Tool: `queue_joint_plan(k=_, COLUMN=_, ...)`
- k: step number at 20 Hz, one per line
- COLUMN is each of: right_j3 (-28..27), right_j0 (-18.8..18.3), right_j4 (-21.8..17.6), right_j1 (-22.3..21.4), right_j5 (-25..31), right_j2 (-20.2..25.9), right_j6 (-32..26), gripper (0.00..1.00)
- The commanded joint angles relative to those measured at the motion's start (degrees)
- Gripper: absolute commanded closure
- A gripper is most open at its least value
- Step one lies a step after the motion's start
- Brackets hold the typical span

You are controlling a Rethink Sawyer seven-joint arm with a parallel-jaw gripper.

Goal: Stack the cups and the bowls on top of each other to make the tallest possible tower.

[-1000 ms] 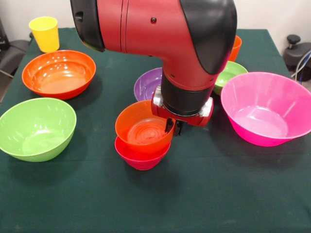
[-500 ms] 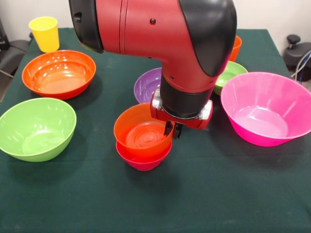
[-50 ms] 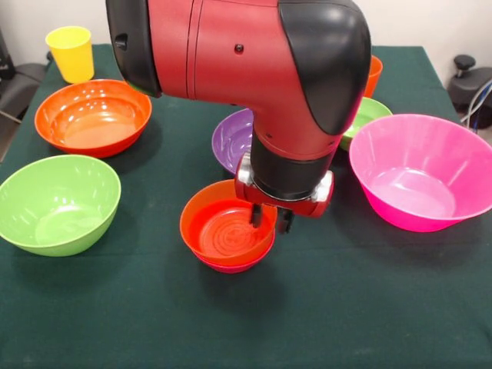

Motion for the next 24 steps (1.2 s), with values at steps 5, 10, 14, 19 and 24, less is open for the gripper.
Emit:
queue_joint_plan(k=5, right_j3=-2.84, right_j0=-0.31, right_j4=-2.63, right_j1=2.86, right_j5=4.33, right_j2=4.21, right_j6=-11.21, gripper=0.00)
queue_joint_plan(k=10, right_j3=-1.69, right_j0=-0.40, right_j4=-2.51, right_j1=2.28, right_j5=3.91, right_j2=3.97, right_j6=-11.53, gripper=0.00)
queue_joint_plan(k=14, right_j3=-1.04, right_j0=-0.43, right_j4=-2.18, right_j1=0.95, right_j5=4.57, right_j2=4.04, right_j6=-11.98, gripper=0.00)
queue_joint_plan(k=19, right_j3=2.26, right_j0=-0.84, right_j4=0.25, right_j1=-6.72, right_j5=12.45, right_j2=3.70, right_j6=-12.86, gripper=0.00)
queue_joint_plan(k=24, right_j3=-1.28, right_j0=-0.85, right_j4=0.69, right_j1=-8.52, right_j5=20.49, right_j2=4.04, right_j6=-12.50, gripper=0.00)
